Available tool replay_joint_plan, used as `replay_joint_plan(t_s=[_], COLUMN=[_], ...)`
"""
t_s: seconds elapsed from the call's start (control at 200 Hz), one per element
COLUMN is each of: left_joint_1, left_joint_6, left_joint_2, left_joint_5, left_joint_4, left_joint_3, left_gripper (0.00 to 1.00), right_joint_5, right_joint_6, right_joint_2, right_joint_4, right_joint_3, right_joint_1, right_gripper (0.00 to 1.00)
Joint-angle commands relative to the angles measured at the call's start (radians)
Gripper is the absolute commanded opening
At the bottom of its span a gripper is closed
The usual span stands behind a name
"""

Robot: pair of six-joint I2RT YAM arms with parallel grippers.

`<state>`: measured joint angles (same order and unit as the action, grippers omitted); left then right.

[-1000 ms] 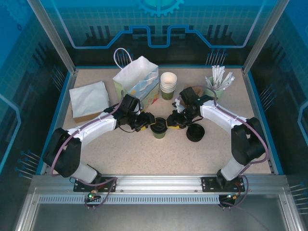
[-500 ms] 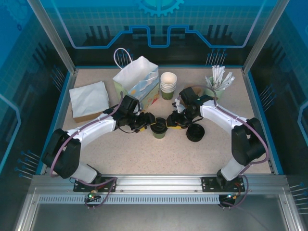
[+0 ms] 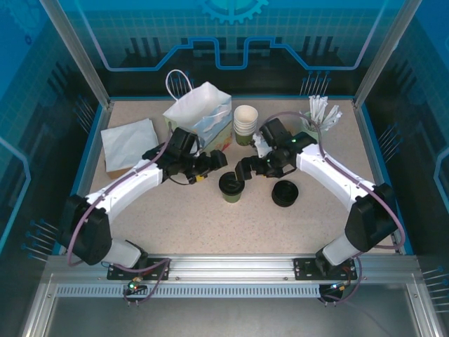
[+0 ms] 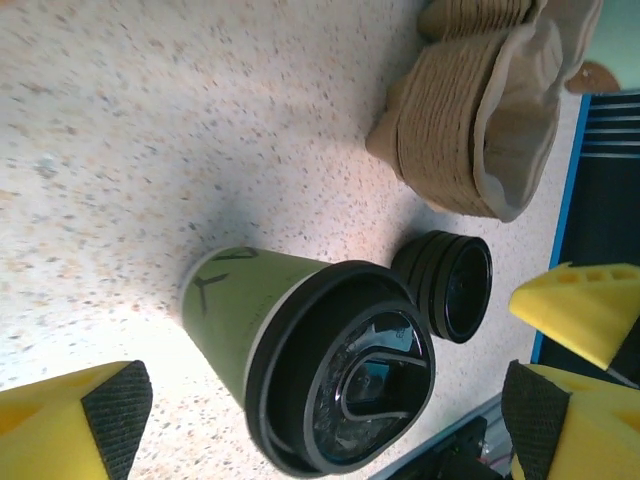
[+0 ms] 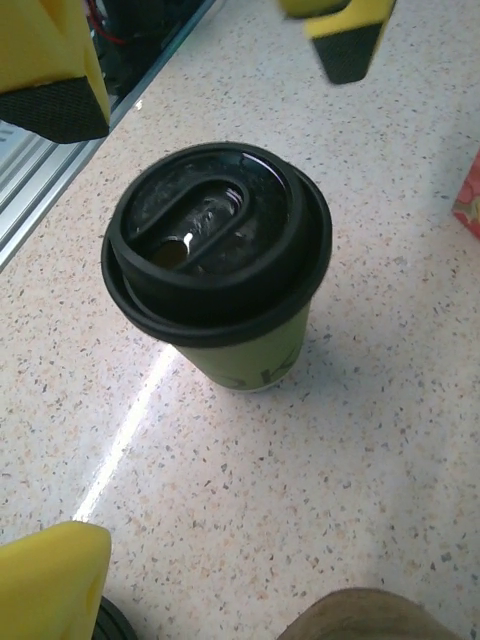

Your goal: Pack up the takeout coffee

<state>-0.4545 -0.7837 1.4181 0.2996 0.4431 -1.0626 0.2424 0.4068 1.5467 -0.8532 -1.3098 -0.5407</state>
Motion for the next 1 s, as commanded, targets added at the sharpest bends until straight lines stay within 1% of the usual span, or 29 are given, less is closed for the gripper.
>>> replay_joint_plan(t_s=[0.0, 0.25, 0.41, 0.49, 0.61, 0.996], left_joint_1=[0.02, 0.025, 0.03, 0.034, 0.035, 0.039], left_joint_6=[0.033, 0.021, 0.026, 0.025, 0.02, 0.022], left_joint_2=[-0.136, -0.367, -0.449, -0.47, -0.485, -0.476], left_joint_5=[-0.098, -0.202, -0.253, -0.263, -0.264, -0.258], left_joint_4=[0.064, 0.097, 0.154, 0.165, 0.167, 0.171], left_joint_3=[0.029, 0.155, 0.193, 0.206, 0.218, 0.212], left_gripper=[0.99, 0.99, 0.99, 0.99, 0.99, 0.99], right_joint_5=[-0.107, -0.234, -0.319, -0.343, -0.346, -0.323], right_joint_6=[-0.035, -0.075, -0.11, -0.129, -0.141, -0.162], right_joint_2=[0.016, 0.135, 0.222, 0.266, 0.311, 0.37], right_joint_4=[-0.094, -0.181, -0.243, -0.272, -0.291, -0.3], right_joint_3=[-0.063, -0.202, -0.303, -0.348, -0.386, -0.408], right_joint_1=[-0.062, -0.181, -0.244, -0.269, -0.287, -0.293], right_gripper=[1.0, 1.0, 1.0, 1.0, 1.0, 1.0])
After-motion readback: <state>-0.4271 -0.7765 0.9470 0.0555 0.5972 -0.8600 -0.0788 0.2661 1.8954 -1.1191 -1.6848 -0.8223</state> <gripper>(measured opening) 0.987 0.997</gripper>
